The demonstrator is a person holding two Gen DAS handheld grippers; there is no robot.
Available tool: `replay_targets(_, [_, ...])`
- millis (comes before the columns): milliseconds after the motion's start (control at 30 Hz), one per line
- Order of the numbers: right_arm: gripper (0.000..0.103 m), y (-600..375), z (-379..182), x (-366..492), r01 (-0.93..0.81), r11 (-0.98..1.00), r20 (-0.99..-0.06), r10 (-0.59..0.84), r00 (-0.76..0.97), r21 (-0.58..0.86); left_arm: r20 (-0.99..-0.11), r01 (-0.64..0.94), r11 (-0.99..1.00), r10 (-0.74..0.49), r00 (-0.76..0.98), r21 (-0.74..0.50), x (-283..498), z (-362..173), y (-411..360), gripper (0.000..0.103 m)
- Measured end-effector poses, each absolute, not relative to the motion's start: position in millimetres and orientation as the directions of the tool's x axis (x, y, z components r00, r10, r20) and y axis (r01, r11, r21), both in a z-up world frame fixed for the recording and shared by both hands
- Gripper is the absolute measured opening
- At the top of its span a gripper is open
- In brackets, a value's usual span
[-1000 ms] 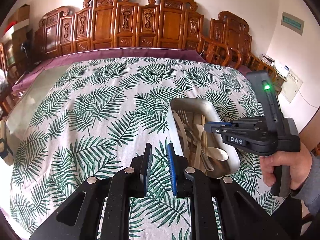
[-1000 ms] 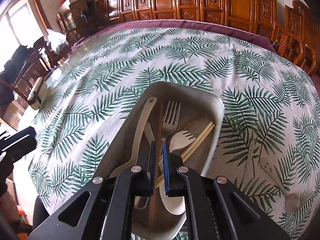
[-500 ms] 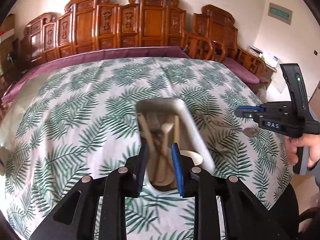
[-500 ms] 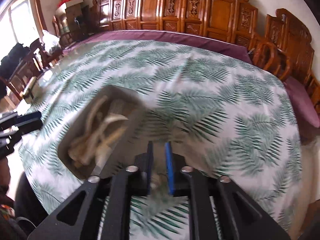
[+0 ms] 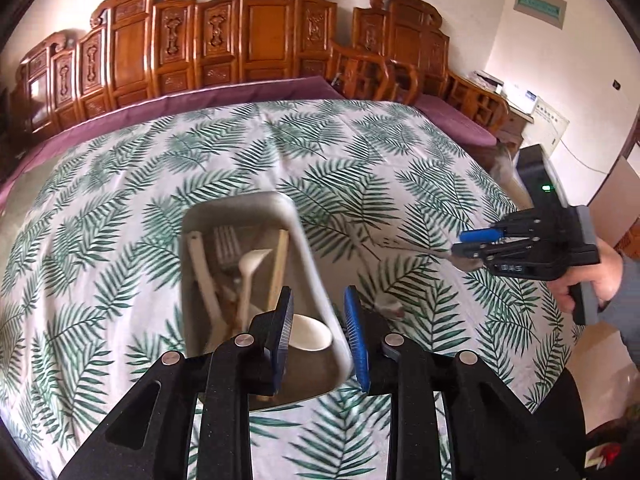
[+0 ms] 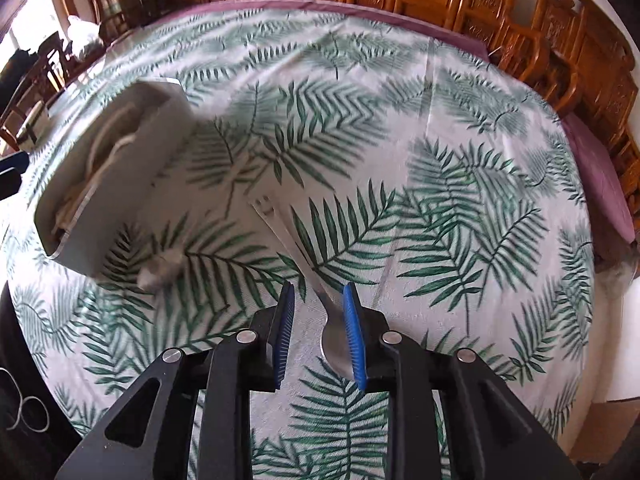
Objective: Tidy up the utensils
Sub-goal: 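Grasp a metal spoon with the right gripper while the left gripper grasps another metal spoon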
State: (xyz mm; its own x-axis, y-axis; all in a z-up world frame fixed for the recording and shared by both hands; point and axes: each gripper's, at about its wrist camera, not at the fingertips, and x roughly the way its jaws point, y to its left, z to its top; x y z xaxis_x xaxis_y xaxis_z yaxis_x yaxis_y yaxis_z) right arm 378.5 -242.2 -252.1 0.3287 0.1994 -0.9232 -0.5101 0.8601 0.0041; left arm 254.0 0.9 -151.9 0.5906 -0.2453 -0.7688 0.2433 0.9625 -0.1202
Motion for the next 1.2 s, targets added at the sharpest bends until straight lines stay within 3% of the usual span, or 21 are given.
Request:
replay_targets(500, [0.027,-245,-279,394,-0.529,0.848,-0.939,0.214,0.270,0.041,-0.797,0.302,0.946,-0.272,0.540,-0.118,262,-166,-40,0.025])
replay_targets(600, [0.014,-243,-278,391,-0.528,0.849,-0.945,0.191,0.265,0.023,-0.797,0.307,0.944,-0.279,0.535,-0.124,264,-167,-46,0.025])
replay_targets(700, [0.007,-244,-278,386,-0.522,0.853,-0.948,0.168,0.272,0.001,-0.799,0.318,0.940,-0.286,0.529,-0.127,268,-169,-55,0.025])
replay_targets(1200, [0.007,-275,-277,359,-0.406,0.911,-0.934,0.208,0.289,0.078,-0.844,0.332,0.936,-0.273,0.461,-0.121,299,-196,-88,0.025])
